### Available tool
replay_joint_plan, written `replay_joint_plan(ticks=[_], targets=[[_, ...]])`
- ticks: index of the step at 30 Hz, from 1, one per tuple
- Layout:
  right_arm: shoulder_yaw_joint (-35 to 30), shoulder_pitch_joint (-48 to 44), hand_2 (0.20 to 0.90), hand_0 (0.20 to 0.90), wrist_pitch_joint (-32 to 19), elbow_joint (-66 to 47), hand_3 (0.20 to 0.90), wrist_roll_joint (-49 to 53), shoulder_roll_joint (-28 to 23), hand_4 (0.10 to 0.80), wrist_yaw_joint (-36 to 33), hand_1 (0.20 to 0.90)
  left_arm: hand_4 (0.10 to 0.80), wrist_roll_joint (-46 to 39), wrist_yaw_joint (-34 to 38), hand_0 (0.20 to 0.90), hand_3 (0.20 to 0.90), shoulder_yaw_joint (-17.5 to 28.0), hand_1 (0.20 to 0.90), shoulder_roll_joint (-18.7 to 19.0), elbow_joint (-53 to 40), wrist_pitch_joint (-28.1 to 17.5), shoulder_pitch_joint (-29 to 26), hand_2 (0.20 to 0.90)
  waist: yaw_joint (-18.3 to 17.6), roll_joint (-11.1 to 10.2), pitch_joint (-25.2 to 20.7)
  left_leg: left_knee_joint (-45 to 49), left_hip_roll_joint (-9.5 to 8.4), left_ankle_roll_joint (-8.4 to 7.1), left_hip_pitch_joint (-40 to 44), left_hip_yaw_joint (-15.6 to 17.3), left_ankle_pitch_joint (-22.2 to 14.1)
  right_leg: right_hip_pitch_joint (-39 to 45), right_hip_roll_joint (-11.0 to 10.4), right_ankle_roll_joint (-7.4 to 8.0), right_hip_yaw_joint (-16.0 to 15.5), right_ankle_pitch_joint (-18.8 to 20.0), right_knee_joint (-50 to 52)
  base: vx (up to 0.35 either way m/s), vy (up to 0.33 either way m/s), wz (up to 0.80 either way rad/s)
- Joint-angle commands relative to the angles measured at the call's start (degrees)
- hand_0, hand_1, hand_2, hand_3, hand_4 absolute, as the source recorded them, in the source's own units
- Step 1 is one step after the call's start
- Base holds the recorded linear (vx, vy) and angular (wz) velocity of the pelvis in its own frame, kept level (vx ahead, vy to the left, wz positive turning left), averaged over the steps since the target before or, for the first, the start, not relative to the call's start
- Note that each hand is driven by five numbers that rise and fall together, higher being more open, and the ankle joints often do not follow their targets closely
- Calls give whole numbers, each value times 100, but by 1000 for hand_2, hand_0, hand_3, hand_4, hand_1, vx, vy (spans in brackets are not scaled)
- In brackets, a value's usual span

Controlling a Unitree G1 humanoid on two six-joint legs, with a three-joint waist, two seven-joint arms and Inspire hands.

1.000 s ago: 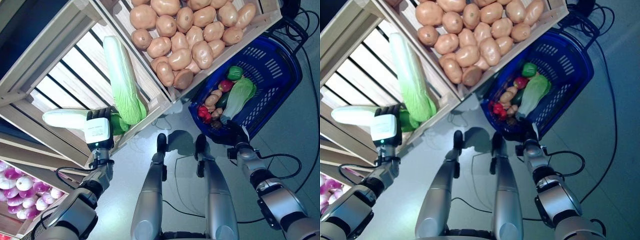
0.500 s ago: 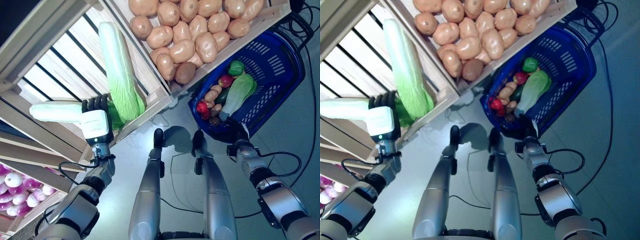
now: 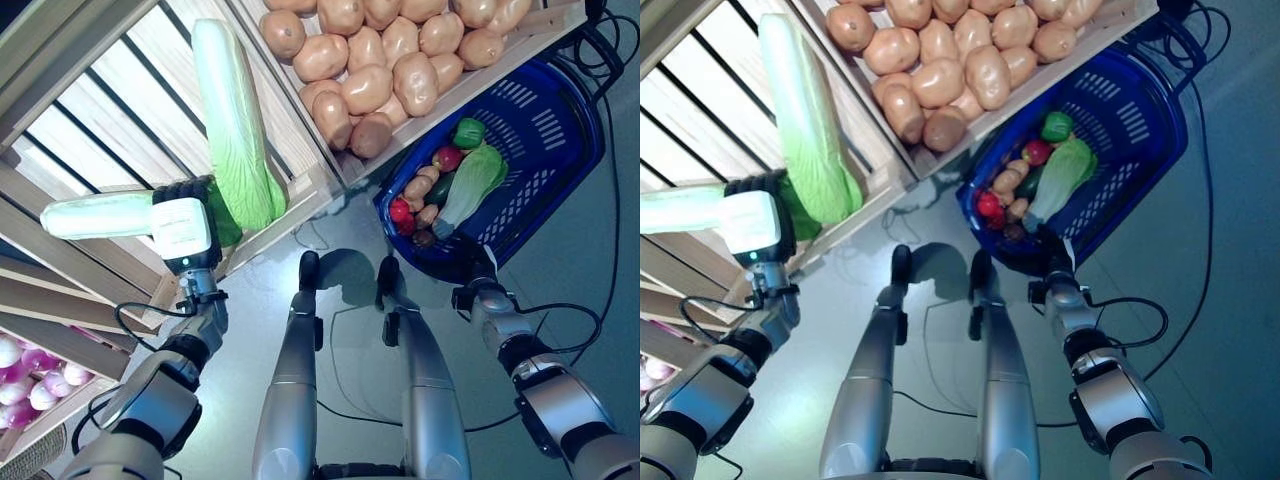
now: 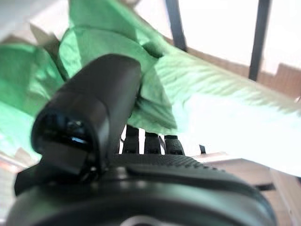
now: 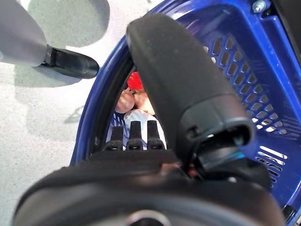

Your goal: Put vegetables into the basket

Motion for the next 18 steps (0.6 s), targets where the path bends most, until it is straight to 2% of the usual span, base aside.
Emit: replay_joint_plan(ticks=[1, 10, 15, 18], targets=[[-55, 338, 900, 900, -242, -167, 900, 284, -261, 800, -37, 900, 400, -500, 51, 300, 300, 525, 300, 317, 312, 57, -307, 300, -79, -53, -25, 268, -310, 204, -333, 158, 178, 326, 274, -197, -125, 264, -365, 0, 0, 0], [-106, 426, 900, 900, -379, -249, 900, 312, -241, 800, -30, 900, 400, -815, 41, 300, 300, 640, 300, 324, 246, -22, -120, 300, -77, -16, -25, 188, -326, 193, -21, 151, 119, 629, 260, -203, -129, 204, -484, 20, -16, 0], [-173, 647, 900, 900, -331, -490, 900, 227, -184, 800, -165, 900, 400, -1032, 71, 300, 300, 780, 300, 272, 5, -10, 188, 300, -80, 15, -25, 11, -323, 177, 329, 142, 154, 992, 165, -150, -148, 254, -727, 60, -16, -1], [-267, 829, 900, 900, -271, -547, 900, 182, -128, 800, -274, 900, 400, -1001, 126, 300, 300, 965, 300, 189, -250, -187, 565, 300, -39, 41, -25, -340, -321, 175, 828, 161, 234, 1509, 49, -76, -208, 339, -1096, 82, -21, -4]])
